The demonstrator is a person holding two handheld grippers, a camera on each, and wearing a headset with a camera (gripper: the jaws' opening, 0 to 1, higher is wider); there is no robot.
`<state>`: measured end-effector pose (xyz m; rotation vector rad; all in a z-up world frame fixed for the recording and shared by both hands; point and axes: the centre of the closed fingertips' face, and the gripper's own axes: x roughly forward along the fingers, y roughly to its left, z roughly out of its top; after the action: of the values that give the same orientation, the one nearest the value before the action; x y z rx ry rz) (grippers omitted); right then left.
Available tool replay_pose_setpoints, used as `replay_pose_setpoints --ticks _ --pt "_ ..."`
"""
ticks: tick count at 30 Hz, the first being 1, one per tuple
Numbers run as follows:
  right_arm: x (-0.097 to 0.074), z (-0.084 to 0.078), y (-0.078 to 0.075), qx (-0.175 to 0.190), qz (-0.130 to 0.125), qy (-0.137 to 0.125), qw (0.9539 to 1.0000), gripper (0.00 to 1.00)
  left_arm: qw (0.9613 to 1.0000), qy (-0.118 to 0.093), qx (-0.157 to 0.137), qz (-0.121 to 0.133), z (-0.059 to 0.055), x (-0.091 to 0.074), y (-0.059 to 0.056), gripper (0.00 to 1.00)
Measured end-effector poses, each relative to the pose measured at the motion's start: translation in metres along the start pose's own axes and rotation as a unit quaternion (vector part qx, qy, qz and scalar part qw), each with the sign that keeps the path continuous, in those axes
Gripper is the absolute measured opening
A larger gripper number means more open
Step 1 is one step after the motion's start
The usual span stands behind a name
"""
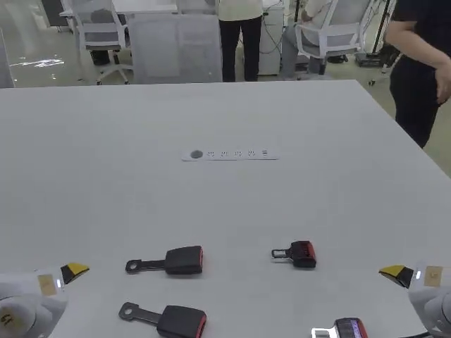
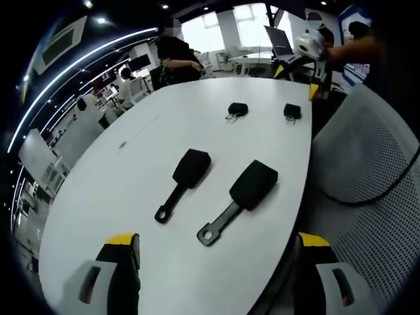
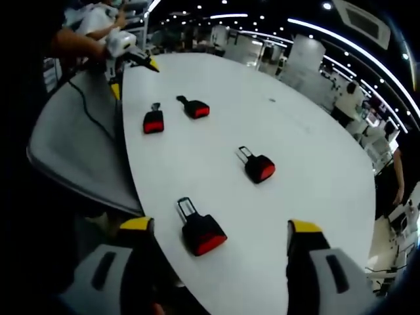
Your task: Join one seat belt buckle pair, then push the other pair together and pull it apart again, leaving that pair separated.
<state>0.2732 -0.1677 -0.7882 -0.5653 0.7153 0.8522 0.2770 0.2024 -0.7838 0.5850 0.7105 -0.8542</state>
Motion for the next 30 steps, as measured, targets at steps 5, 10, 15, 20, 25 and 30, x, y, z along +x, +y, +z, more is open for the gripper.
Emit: replay_pose_setpoints --ticks 5,10,15,20,25,30 --pt "0.002 -0.007 0.006 -0.001 0.016 0.011 0.9998 0.77 0.9986 0.040 0.017 -0.030 -0.013 0.019 -0.006 0.89" --pt "0.006 -0.008 0.008 -0.020 0.023 0.018 0.9994 0.73 0.9982 0.033 0.016 -0.048 -0.001 0.030 -0.012 0.87" --pt "0.012 -0.011 0.008 -0.045 0.029 0.024 0.9983 0.72 0.9971 0.031 0.019 -0.067 0.011 0.040 -0.015 0.84" --pt "0.017 -0.017 0.007 -0.051 0.040 0.034 0.9973 0.68 0.9965 0.028 0.026 -0.074 0.022 0.050 -0.015 0.80" --pt "0.020 -0.017 0.005 -0.051 0.046 0.038 0.9969 0.66 0.9945 0.038 0.043 -0.088 0.027 0.060 -0.018 0.77" --pt "0.022 -0.017 0.002 -0.049 0.051 0.040 0.9967 0.65 0.9931 0.042 0.053 -0.096 0.033 0.068 -0.019 0.77"
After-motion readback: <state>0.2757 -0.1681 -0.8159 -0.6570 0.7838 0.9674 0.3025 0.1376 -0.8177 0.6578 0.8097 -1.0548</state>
